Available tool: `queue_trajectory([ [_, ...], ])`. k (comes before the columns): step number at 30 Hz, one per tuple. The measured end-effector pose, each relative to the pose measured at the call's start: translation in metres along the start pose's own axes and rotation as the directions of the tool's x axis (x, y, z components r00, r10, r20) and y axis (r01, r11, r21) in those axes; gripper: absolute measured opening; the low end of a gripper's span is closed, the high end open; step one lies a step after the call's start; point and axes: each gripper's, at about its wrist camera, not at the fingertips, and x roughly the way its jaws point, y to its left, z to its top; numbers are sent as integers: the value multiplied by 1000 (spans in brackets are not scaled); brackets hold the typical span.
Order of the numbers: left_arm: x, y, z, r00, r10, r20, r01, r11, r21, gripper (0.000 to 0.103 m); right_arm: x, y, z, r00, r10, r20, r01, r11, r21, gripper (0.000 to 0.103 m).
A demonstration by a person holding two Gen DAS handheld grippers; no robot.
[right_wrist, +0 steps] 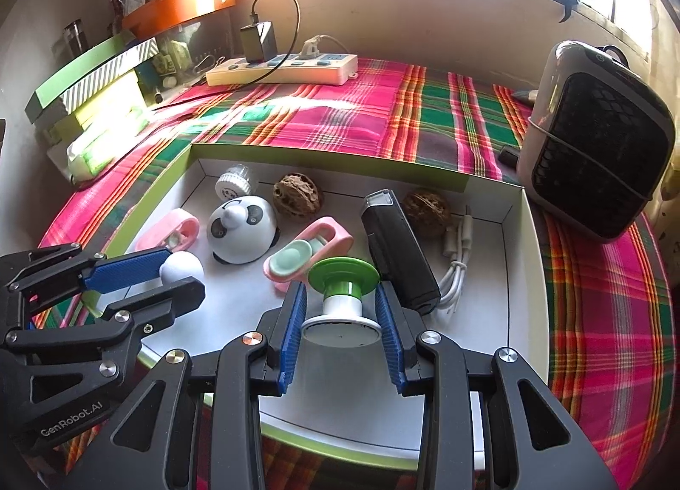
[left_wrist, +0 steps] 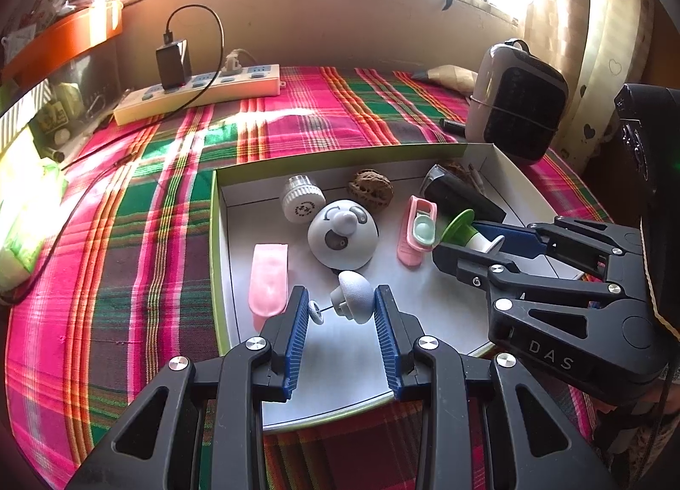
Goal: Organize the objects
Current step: 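Lower the knob and spool into the tray and open both grippers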
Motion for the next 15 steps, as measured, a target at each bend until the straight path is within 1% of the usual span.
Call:
queue_trajectory([
  [15,5,-7,0,1000,23,5,-23,999,25,30,1,-1,-2,1000,3,6,-3,1000,6,35],
])
